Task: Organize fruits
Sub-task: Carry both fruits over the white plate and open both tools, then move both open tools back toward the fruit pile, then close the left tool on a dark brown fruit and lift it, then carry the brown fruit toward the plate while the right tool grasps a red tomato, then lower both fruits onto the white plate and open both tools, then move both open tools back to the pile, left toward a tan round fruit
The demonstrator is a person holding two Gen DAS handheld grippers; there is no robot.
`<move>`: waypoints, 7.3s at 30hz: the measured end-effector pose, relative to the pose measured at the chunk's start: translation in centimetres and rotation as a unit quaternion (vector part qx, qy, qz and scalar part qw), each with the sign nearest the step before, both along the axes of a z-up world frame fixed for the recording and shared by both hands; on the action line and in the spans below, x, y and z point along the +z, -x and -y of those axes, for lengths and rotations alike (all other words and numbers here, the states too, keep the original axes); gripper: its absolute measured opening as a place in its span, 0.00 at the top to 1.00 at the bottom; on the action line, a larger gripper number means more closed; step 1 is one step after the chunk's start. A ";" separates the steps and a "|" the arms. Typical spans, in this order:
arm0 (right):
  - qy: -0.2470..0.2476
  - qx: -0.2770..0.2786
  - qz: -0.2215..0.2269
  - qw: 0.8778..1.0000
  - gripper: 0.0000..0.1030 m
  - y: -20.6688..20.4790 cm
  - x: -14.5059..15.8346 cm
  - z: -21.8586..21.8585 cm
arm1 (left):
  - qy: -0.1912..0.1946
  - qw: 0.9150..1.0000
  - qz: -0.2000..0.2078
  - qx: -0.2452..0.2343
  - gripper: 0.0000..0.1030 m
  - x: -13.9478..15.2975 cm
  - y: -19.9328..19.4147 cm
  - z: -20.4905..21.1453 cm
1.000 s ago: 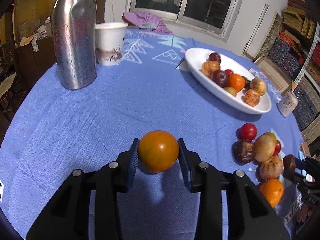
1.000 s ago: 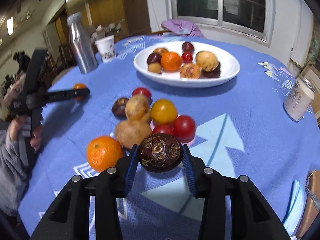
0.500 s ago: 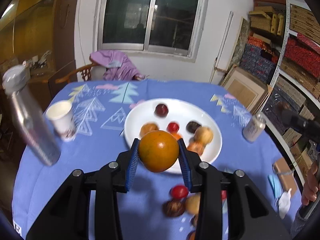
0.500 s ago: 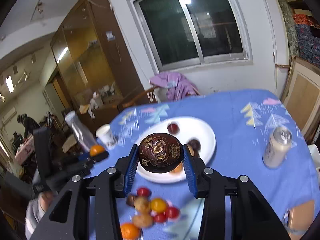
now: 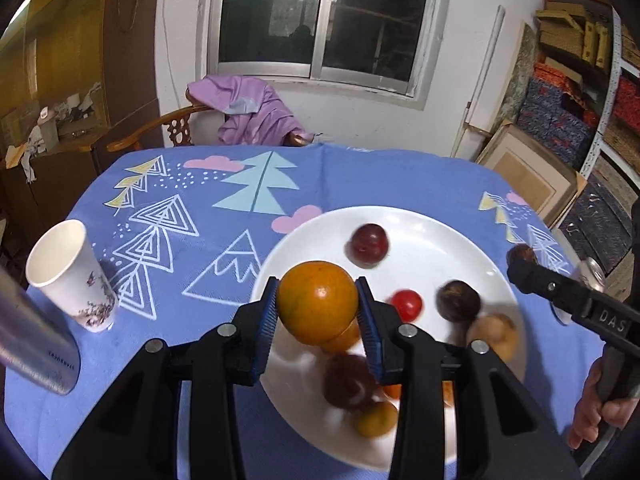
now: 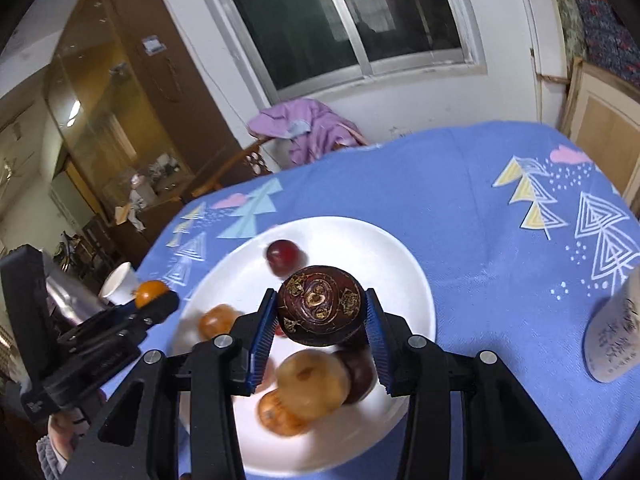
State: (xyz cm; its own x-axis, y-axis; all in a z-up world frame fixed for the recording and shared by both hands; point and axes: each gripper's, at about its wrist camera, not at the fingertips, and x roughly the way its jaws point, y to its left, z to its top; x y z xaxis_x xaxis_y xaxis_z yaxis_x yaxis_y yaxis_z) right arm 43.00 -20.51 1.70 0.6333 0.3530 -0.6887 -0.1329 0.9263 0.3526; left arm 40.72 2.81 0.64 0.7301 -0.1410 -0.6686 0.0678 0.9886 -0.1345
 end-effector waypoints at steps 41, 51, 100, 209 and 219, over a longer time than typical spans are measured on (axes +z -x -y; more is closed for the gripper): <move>-0.007 0.044 0.048 0.998 0.25 16.5 4.2 -0.3 | -0.043 0.998 -0.011 -0.042 0.14 -1.9 15.9 -0.6; -0.064 0.007 -0.022 0.998 0.25 17.5 -0.3 3.7 | -0.055 0.994 -0.048 -0.079 0.14 -4.9 17.7 0.1; 0.052 0.084 -0.039 0.994 0.30 17.3 -2.1 -0.4 | -0.086 0.993 -0.065 -0.056 0.55 -6.8 13.7 -1.9; -0.019 0.097 0.166 0.981 0.30 14.0 11.5 -4.4 | -0.070 0.993 0.094 -0.007 0.10 5.3 9.7 0.9; 0.026 0.040 0.064 0.997 0.08 19.6 3.1 -1.1 | -0.068 0.997 0.029 0.016 0.04 -1.4 19.4 0.1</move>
State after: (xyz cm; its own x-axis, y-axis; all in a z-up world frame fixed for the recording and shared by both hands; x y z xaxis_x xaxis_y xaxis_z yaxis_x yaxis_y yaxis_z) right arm 23.36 -19.45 4.80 0.6884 0.3718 -0.6228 -0.2485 0.9275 0.2791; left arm 21.35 2.71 -0.73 0.7705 -0.0279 -0.6368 0.0396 0.9992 0.0040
